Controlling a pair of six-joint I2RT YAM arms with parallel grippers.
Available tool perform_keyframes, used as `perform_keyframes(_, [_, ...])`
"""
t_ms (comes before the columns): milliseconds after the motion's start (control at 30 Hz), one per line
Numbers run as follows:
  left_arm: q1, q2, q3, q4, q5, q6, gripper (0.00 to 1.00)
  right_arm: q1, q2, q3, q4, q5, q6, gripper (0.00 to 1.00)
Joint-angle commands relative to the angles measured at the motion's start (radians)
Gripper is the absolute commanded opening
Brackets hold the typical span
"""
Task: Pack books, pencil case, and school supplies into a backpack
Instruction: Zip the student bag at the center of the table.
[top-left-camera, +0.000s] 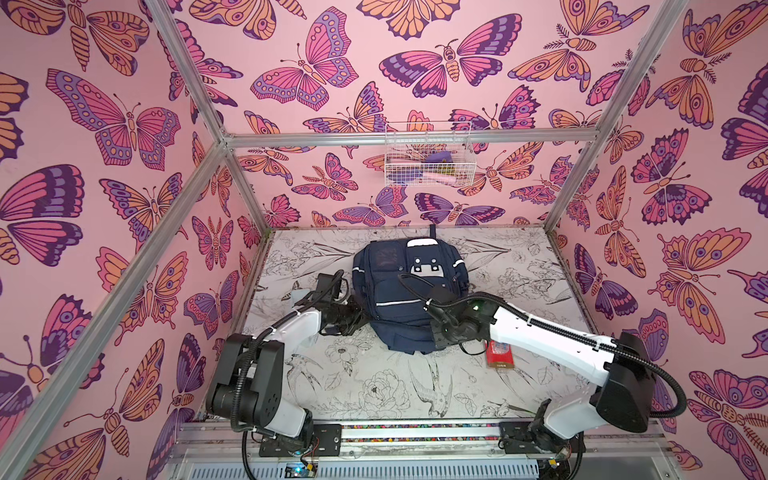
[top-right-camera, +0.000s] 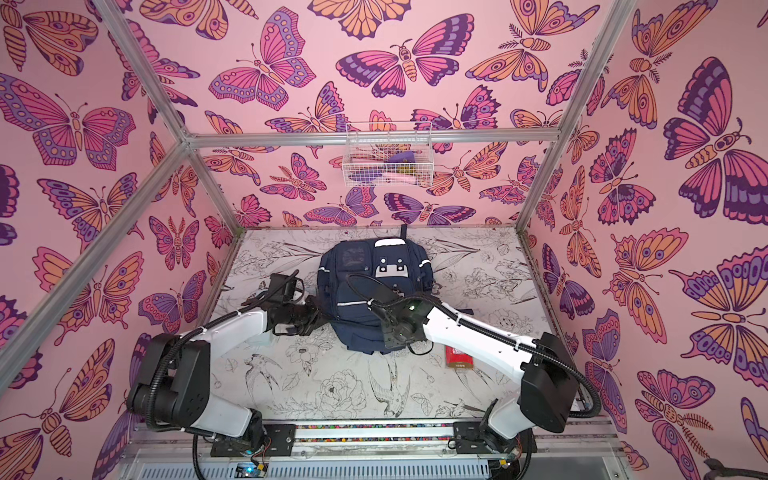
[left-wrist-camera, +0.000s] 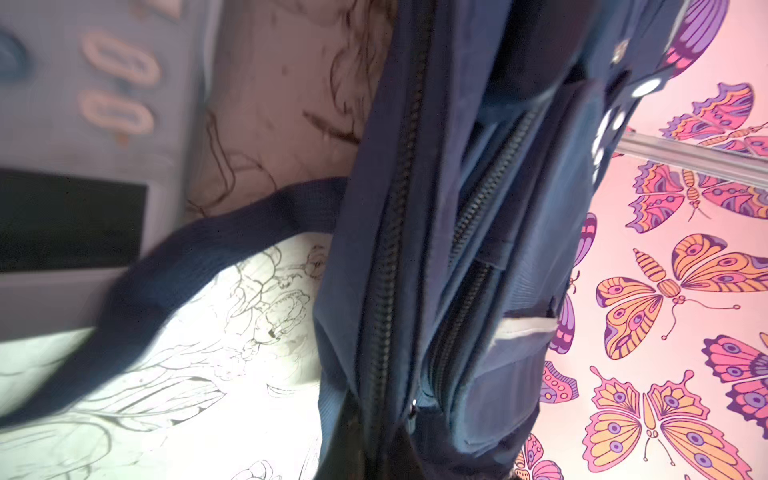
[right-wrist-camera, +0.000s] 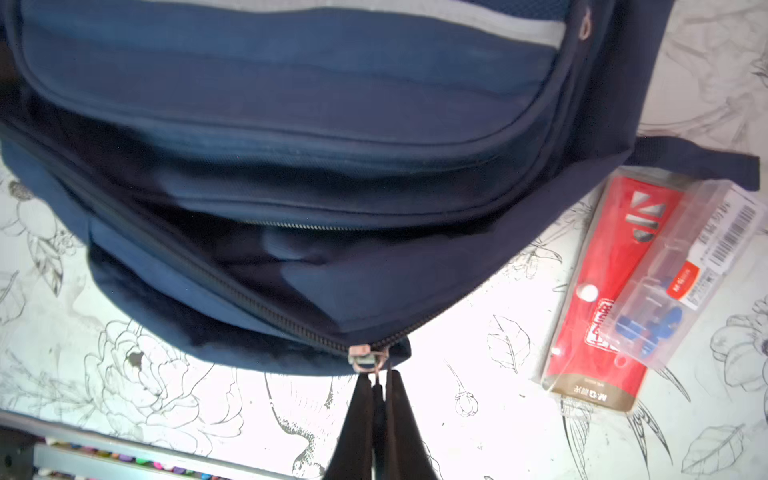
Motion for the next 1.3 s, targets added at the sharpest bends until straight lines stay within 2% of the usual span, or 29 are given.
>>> perform_keyframes(0, [0.052, 0.008, 0.044, -0.052, -0.152, 0.045, 0.0, 0.003, -0.015, 0.045, -0.114, -0.084, -0.086, 0.0])
perform_keyframes(33, [0.05, 0.001, 0.049, -0.059, -0.143, 0.04, 0.01, 0.009, -0.003, 0.057, -0.104, -0.106, -0.086, 0.0])
perform_keyframes(133, [0.023, -0.055, 0.048, -0.102, -0.146, 0.016, 0.38, 0.02, 0.03, 0.083, -0.058, -0.156, -0.079, 0.0])
perform_keyframes(200, [-0.002, -0.133, 0.021, -0.144, -0.152, -0.02, 0.55, 0.022, 0.046, 0.095, -0.02, -0.182, -0.072, 0.0])
perform_keyframes(300, [-0.059, -0.26, -0.04, -0.162, -0.126, -0.119, 0.73, 0.022, 0.056, 0.105, 0.035, -0.221, -0.062, 0.0])
perform_keyframes(367, [-0.126, -0.326, -0.066, -0.162, -0.123, -0.198, 0.77, 0.023, 0.072, 0.109, 0.065, -0.246, -0.057, 0.0])
perform_keyframes(500, [-0.289, -0.357, -0.064, -0.151, -0.165, -0.33, 0.77, 0.029, 0.099, 0.127, 0.092, -0.271, -0.057, 0.0])
perform_keyframes(633, [-0.374, -0.305, -0.045, -0.096, -0.175, -0.402, 0.72, 0.035, 0.096, 0.136, 0.09, -0.269, -0.062, 0.0])
perform_keyframes(867, [-0.402, -0.195, -0.025, -0.041, -0.156, -0.445, 0.62, 0.052, 0.07, 0.111, 0.098, -0.245, -0.053, 0.0])
perform_keyframes(1067, [-0.41, -0.156, -0.029, -0.007, -0.142, -0.459, 0.53, 0.062, 0.027, 0.105, 0.119, -0.243, -0.043, 0.0])
perform_keyframes(1167, [-0.41, -0.156, -0.053, 0.033, -0.142, -0.479, 0.44, 0.065, 0.017, 0.104, 0.121, -0.241, -0.045, 0.0])
perform_keyframes(1267, [-0.408, -0.149, -0.067, 0.057, -0.136, -0.484, 0.31, 0.065, 0.006, 0.097, 0.113, -0.231, -0.046, 0.0])
